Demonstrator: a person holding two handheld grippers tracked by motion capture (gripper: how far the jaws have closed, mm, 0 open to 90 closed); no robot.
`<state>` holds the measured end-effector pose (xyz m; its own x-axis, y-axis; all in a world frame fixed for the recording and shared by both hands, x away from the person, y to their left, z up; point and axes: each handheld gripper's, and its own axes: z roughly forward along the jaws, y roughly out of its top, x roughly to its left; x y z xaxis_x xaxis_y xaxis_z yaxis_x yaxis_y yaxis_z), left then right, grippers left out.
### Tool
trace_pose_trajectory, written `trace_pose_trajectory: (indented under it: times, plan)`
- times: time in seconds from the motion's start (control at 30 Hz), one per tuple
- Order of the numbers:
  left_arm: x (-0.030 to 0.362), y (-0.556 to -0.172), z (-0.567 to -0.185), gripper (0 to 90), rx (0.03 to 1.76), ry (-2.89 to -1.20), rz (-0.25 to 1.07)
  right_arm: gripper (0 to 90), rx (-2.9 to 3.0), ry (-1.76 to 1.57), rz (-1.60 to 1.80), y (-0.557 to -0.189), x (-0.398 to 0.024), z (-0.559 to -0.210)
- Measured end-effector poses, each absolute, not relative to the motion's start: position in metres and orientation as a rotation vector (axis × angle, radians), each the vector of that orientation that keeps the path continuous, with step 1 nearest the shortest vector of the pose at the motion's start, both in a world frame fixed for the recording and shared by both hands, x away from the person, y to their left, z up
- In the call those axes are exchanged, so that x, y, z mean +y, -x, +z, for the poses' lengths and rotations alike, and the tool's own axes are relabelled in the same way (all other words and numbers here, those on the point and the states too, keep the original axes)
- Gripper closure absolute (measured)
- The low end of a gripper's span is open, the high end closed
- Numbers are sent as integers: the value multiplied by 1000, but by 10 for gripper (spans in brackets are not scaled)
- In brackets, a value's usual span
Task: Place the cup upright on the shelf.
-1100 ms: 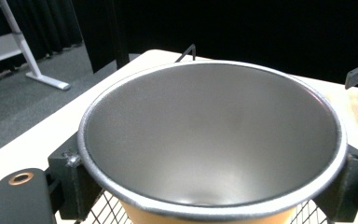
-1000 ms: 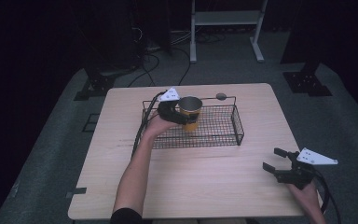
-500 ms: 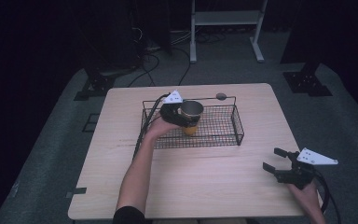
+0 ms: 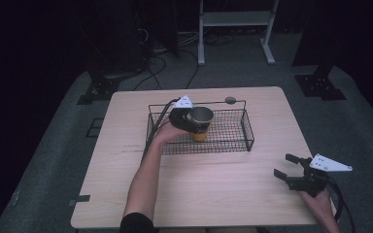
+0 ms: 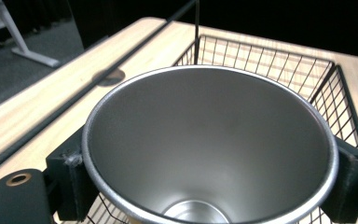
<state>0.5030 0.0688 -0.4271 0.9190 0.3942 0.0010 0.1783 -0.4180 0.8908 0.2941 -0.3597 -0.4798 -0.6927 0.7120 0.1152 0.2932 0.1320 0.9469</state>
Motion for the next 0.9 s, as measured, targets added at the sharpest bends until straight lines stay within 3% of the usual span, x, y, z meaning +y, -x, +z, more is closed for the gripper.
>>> trace_pose_trajectory:
  times: [0.67,0.9]
  plan:
    - [71,-502,-427,119,412,-2052,258,138,2052,-972,1585,-294,-360,-480]
    - [71,-501,-426,83,417,-2055,273,138,2053,-971,1583,-294,-360,-480]
